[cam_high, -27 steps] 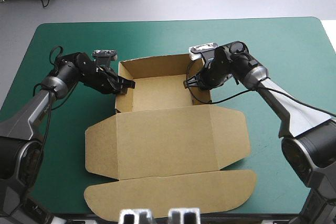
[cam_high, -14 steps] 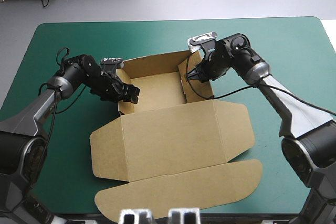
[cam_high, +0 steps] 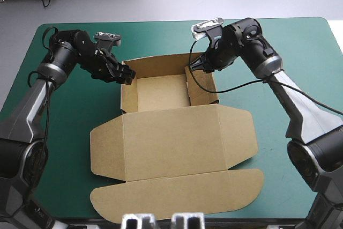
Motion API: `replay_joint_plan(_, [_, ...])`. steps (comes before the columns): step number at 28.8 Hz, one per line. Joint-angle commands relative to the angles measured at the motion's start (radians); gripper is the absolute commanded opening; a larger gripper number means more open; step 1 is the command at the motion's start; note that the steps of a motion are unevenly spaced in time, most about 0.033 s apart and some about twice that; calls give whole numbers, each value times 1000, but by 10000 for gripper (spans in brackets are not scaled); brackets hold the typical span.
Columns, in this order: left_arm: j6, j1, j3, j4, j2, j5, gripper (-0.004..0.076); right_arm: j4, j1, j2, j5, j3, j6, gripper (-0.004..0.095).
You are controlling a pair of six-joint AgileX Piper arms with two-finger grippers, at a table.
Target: Fold the box
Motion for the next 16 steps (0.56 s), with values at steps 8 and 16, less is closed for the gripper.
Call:
replay_joint_plan(8, [1, -4, -189, 27, -237, 94, -6, -8, -32, -45, 11, -45, 38, 378])
replay_joint_plan(16, [20, -4, -163, 12, -524, 96, -9, 138, -92, 28, 14, -45, -7, 378])
